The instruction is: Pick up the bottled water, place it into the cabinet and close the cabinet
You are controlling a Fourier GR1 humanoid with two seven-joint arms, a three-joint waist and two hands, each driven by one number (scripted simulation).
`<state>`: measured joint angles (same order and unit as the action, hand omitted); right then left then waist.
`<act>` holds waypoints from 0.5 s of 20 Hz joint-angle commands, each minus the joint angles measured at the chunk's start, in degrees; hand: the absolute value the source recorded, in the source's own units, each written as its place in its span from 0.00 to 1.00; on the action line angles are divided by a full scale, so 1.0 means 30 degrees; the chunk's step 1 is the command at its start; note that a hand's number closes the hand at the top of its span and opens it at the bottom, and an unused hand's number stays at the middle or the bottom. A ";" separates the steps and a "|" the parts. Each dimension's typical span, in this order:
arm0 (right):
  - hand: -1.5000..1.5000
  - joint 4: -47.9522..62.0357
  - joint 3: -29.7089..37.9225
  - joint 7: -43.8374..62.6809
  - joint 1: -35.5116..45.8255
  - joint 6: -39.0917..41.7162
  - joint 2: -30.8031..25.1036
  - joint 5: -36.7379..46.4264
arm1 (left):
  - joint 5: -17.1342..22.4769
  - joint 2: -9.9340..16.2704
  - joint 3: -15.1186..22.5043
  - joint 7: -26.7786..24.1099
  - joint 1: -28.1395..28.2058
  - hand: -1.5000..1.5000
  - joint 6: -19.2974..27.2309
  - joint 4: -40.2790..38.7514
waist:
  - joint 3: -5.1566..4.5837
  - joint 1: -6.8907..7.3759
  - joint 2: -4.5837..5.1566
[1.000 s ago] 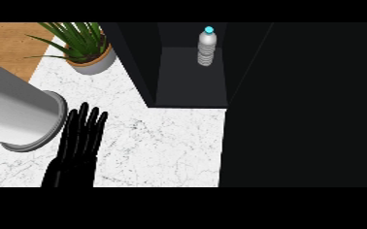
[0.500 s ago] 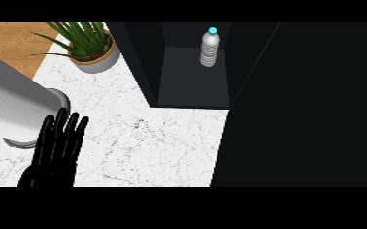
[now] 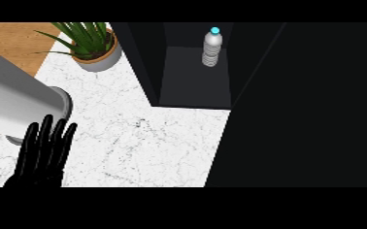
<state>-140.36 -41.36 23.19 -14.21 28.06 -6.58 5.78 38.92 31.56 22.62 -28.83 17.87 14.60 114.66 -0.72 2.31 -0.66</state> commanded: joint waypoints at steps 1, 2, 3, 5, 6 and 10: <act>1.00 0.1187 -0.2334 0.1129 0.2486 -0.2914 0.2083 0.2307 | 0.0349 0.0395 -0.0312 -0.0154 0.0342 0.00 -0.0859 -0.0125 | -0.0011 0.0030 0.0067; 1.00 0.0946 -0.2552 0.1460 0.2761 -0.3085 0.2074 0.2195 | 0.0448 0.0388 -0.0447 -0.0192 0.0402 0.00 -0.0941 -0.0354 | -0.0001 -0.0069 0.0077; 1.00 0.0993 -0.2456 0.1430 0.2998 -0.3146 0.2065 0.2244 | 0.0667 0.0510 -0.0800 -0.0357 0.0496 0.00 -0.1183 -0.0243 | -0.0004 -0.0001 0.0038; 1.00 0.1500 -0.1834 0.1414 0.3623 -0.3048 0.2051 0.1791 | 0.0656 0.0797 -0.1060 -0.0219 0.0247 0.00 -0.1272 -0.0016 | -0.0024 0.0257 0.0153; 1.00 0.1422 -0.2226 0.1717 0.3492 -0.3235 0.2045 0.1771 | 0.0807 0.0632 -0.0967 -0.0034 0.0326 0.00 -0.1096 0.0018 | -0.0005 0.0051 0.0111; 1.00 0.1617 -0.1979 0.1896 0.4143 -0.2902 0.2027 0.1201 | 0.0880 0.0737 -0.1090 -0.0378 0.0685 0.00 -0.1577 -0.0003 | -0.0041 0.0478 0.0170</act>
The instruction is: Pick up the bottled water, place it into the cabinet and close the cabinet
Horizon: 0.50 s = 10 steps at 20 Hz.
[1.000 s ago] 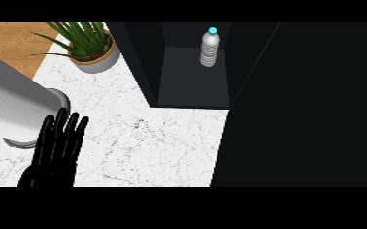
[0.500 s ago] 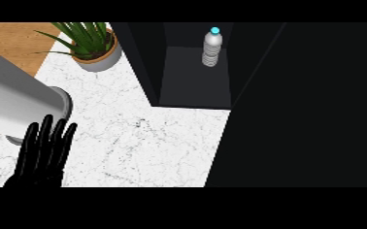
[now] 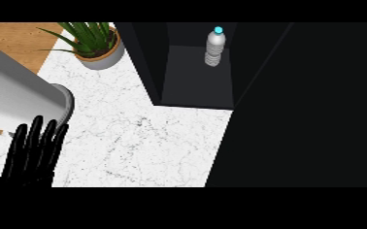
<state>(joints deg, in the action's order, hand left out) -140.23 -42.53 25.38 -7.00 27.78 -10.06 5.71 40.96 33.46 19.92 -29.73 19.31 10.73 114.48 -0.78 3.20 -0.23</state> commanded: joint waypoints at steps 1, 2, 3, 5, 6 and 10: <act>1.00 0.1930 -0.1296 0.1037 0.1752 -0.2773 0.3185 0.1217 | 0.0440 0.0301 -0.0386 -0.0116 0.0232 0.00 -0.0704 0.0125 | -0.0033 0.0315 0.0063; 1.00 0.2008 -0.0928 0.0882 0.2086 -0.2797 0.3183 0.1165 | 0.0128 0.0298 -0.0147 -0.0134 0.0255 0.00 -0.0607 0.0233 | -0.0007 0.0403 0.0119; 1.00 0.2055 -0.1300 0.0899 0.1848 -0.2695 0.3181 0.1243 | 0.0353 0.0210 -0.0571 -0.0153 -0.0004 0.00 -0.0513 -0.0184 | -0.0032 0.0143 0.0113; 1.00 0.2123 -0.0963 0.1008 0.2051 -0.2688 0.3178 0.0950 | 0.0228 0.0205 -0.0542 -0.0361 0.0280 0.00 -0.0540 0.0073 | -0.0016 0.0499 0.0141; 1.00 0.1750 -0.1002 0.1123 0.2008 -0.2749 0.3178 0.0698 | 0.0183 0.0052 -0.0337 -0.0360 0.0112 0.00 -0.0606 -0.0097 | -0.0029 0.0257 0.0174; 1.00 0.2086 -0.0603 0.0867 0.1615 -0.2779 0.3179 -0.0146 | 0.0772 0.0391 -0.0939 -0.0252 0.0036 0.00 -0.1103 0.0003 | -0.0049 0.0658 0.0392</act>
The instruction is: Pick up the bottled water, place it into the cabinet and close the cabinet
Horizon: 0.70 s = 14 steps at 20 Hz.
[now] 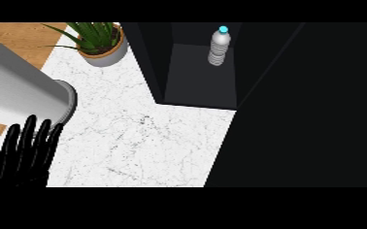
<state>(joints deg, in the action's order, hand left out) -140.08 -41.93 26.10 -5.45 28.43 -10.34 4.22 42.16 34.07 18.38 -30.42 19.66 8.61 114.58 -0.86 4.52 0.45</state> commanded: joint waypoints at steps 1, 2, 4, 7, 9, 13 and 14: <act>1.00 0.2011 -0.0894 0.0539 0.1005 -0.3104 0.3275 0.0005 | 0.0305 0.0179 -0.0114 0.0138 0.0070 0.00 -0.0379 0.0123 | 0.0009 0.0277 0.0171; 1.00 0.2251 -0.0803 0.0490 0.0943 -0.3183 0.3276 -0.0105 | 0.0339 0.0343 -0.0309 0.0021 0.0300 0.00 -0.0538 0.0122 | 0.0014 0.0508 0.0152; 1.00 0.2615 -0.0684 0.0527 0.1075 -0.3027 0.3278 -0.0751 | 0.0111 0.0473 -0.0086 0.0067 0.0309 0.00 -0.0678 0.0272 | 0.0036 0.0726 0.0292; 1.00 0.3240 -0.0994 0.0927 0.0697 -0.2460 0.3282 -0.2266 | 0.0109 0.0655 -0.0254 -0.0081 0.0198 0.00 -0.1058 0.0294 | -0.0004 0.1186 0.0501; 1.00 0.4089 -0.1473 0.1507 0.0284 -0.1435 0.3070 -0.4146 | 0.0233 0.0694 -0.0214 -0.0038 0.0154 0.00 -0.1260 0.0566 | 0.0011 0.1731 0.0725; 1.00 0.5037 -0.1224 0.1942 -0.0337 -0.1108 0.3101 -0.7350 | 0.0193 0.0770 -0.0282 -0.0201 -0.0026 0.00 -0.1710 0.0018 | -0.0006 0.2043 0.1027; 1.00 0.5163 -0.1072 0.2095 -0.0156 -0.1206 0.3306 -0.7840 | 0.0186 0.0639 -0.0197 -0.0004 -0.0262 0.00 -0.1416 0.0246 | 0.0038 0.1850 0.0983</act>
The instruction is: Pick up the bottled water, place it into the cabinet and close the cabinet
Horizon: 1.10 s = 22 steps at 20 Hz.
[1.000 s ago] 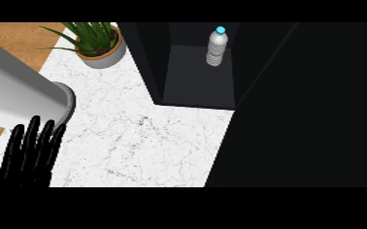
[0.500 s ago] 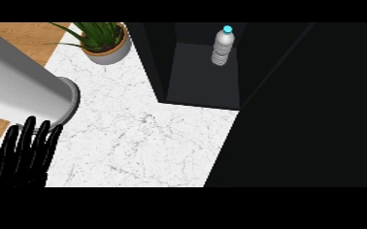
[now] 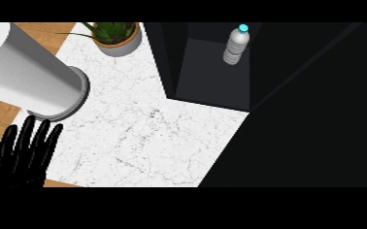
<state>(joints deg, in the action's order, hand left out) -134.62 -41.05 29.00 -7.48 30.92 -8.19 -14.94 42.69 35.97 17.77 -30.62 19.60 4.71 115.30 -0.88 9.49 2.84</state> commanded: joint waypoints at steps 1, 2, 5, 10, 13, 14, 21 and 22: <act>1.00 0.3378 -0.0853 0.1206 0.0874 -0.2333 0.2593 -0.1635 | 0.0353 0.0529 -0.0433 0.0286 -0.0190 0.00 -0.0536 0.0066 | 0.0064 0.0068 0.0026; 1.00 0.3286 -0.0496 0.1000 0.0677 -0.2998 0.2595 -0.1633 | 0.0276 0.0243 -0.0142 0.0293 -0.0135 0.00 -0.0300 0.0121 | 0.0066 -0.0188 -0.0025; 1.00 0.2701 0.1754 -0.0209 0.0156 -0.4301 0.2594 -0.1506 | 0.0252 0.0280 -0.0388 0.0001 0.0328 0.00 -0.0369 -0.0163 | 0.0107 -0.0639 -0.0061; 1.00 0.2559 0.3376 -0.1220 -0.0376 -0.5844 0.2609 -0.1100 | 0.0372 0.0221 -0.0642 -0.0146 0.0778 0.00 -0.0228 -0.0032 | 0.0125 -0.1019 -0.0200; 1.00 0.2961 0.3962 -0.1649 -0.0217 -0.6474 0.2620 -0.1269 | 0.0536 0.0346 -0.0907 -0.0292 0.0816 0.00 -0.0579 -0.0173 | 0.0086 -0.0952 -0.0120; 1.00 0.3209 0.4183 -0.1666 -0.0062 -0.6733 0.2623 -0.1318 | 0.0489 0.0252 -0.0907 -0.0323 0.0714 0.00 -0.0490 -0.0209 | 0.0099 -0.1108 -0.0141; 1.00 0.5998 0.6638 -0.2162 0.3190 -0.8933 0.2656 -0.2271 | 0.0685 0.0513 -0.0984 -0.0170 0.0659 0.00 -0.1031 -0.0186 | 0.0116 -0.0460 -0.0128; 1.00 0.6599 0.7246 -0.2197 0.4307 -0.9594 0.2672 -0.2383 | 0.0815 0.0575 -0.0714 -0.0015 0.0878 0.00 -0.1294 -0.0019 | 0.0140 -0.0234 -0.0121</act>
<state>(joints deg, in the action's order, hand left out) -121.94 -22.73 22.42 -1.84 10.61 -2.71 -23.41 44.49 37.29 15.45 -31.09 21.95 1.97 115.07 -0.71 7.74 2.08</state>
